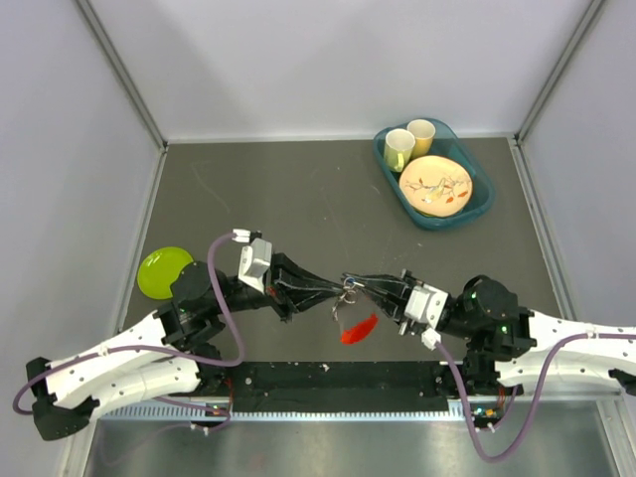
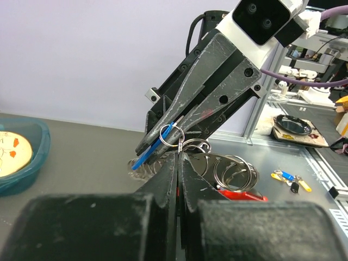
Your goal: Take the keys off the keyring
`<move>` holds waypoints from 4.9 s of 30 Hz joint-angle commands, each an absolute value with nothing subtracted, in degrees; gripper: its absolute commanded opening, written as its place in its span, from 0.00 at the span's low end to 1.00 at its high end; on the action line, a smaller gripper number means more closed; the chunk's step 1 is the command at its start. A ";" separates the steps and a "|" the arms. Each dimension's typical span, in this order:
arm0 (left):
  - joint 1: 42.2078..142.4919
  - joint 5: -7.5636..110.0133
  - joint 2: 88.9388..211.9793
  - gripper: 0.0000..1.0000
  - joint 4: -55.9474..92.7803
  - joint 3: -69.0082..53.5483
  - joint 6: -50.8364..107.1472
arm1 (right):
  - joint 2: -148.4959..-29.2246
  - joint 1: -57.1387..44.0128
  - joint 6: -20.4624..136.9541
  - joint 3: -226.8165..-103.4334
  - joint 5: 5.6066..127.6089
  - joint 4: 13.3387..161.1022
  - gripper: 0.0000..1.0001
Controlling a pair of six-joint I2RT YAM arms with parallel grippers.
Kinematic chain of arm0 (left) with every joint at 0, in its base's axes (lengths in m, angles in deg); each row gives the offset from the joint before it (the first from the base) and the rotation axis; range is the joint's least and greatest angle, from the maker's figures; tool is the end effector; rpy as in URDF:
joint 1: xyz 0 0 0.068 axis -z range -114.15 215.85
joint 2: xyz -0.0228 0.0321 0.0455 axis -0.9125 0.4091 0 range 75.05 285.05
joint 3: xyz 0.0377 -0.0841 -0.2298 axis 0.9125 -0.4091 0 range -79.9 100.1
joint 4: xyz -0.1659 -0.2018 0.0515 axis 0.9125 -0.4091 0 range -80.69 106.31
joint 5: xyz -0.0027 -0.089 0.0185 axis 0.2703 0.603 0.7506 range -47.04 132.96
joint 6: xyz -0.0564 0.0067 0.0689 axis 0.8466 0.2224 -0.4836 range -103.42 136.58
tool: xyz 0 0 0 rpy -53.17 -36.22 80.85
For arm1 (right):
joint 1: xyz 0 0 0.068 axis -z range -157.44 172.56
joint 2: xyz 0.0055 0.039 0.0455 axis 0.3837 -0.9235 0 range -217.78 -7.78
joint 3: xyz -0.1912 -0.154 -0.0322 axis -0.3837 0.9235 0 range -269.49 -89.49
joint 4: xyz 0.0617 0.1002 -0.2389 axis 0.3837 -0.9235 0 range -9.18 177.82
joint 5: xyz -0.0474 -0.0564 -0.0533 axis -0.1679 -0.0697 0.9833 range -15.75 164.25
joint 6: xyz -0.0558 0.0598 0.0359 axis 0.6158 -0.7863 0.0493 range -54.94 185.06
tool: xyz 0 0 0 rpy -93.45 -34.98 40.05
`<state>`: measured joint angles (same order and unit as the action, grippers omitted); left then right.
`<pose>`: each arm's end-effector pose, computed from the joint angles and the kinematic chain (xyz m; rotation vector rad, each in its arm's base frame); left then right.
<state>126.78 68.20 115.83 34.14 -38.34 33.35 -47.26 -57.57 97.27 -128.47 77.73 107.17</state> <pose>0.0808 -0.2153 0.3788 0.9007 1.0970 -1.4194 0.0445 0.2281 0.3721 -1.0255 0.7523 0.6862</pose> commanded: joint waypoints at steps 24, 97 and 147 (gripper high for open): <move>127.99 57.82 118.29 0.00 10.43 -28.57 20.53 | -60.16 -58.21 98.81 -141.60 84.44 87.99 0.00; 129.04 50.08 112.93 0.42 14.20 -29.36 9.54 | -55.41 -50.39 80.71 -142.04 89.01 93.44 0.00; 129.75 39.01 115.92 0.36 20.71 -31.47 13.76 | -58.75 -49.86 75.96 -143.72 90.77 90.72 0.00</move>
<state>129.66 39.26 116.57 16.80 -34.36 12.46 -59.33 -50.25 76.39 -143.16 90.30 87.00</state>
